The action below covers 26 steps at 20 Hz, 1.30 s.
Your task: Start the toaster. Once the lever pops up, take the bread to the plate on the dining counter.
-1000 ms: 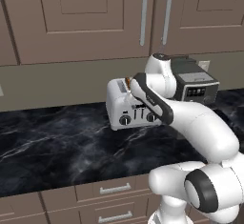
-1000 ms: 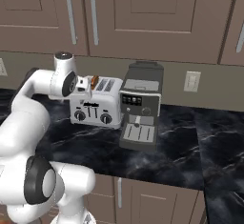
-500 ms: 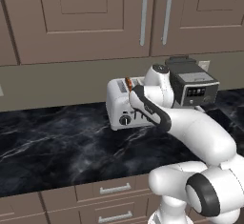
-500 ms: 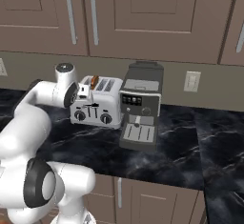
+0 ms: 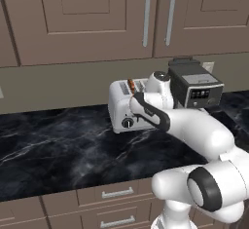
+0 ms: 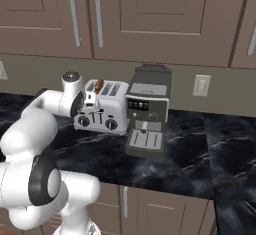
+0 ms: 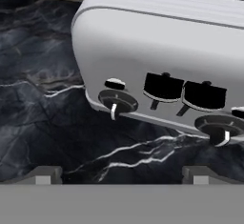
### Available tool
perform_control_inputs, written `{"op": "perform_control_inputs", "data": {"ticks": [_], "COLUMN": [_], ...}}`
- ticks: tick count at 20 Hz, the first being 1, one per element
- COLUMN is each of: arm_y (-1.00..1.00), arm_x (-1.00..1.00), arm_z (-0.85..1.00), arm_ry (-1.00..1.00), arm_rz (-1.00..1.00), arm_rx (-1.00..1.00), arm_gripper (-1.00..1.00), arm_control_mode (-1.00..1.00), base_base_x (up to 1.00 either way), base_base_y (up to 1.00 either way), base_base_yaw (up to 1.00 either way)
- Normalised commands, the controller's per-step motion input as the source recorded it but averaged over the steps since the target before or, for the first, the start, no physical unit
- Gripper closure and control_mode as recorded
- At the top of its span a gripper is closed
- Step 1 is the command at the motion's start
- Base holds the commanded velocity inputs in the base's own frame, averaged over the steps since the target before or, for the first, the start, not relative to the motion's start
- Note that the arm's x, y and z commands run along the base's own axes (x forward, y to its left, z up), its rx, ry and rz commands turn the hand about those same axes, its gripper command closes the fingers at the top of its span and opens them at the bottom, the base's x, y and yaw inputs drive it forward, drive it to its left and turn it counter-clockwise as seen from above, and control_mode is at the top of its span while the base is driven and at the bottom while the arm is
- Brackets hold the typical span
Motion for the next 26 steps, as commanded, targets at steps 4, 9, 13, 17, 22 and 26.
{"op": "perform_control_inputs", "data": {"ticks": [4,9,13,17,22,26], "arm_y": [0.0,0.0,0.0,0.0,0.0,0.09], "arm_x": [0.34,0.31,0.17,0.04,0.0,0.0], "arm_z": [0.0,0.0,0.0,0.0,0.0,-0.01], "arm_ry": [0.0,0.0,0.0,0.0,0.0,0.0], "arm_rz": [0.0,0.0,0.0,0.0,0.0,0.0], "arm_rx": [0.0,0.0,0.0,0.0,0.0,0.0], "arm_gripper": [-1.0,-1.0,-1.0,-1.0,-1.0,-1.0], "arm_control_mode": [-1.0,-1.0,-1.0,-1.0,-1.0,-1.0], "base_base_x": [0.0,0.0,0.0,0.0,0.0,0.0], "base_base_y": [0.0,0.0,0.0,0.0,0.0,0.0], "base_base_yaw": [0.0,0.0,0.0,0.0,0.0,0.0]}}
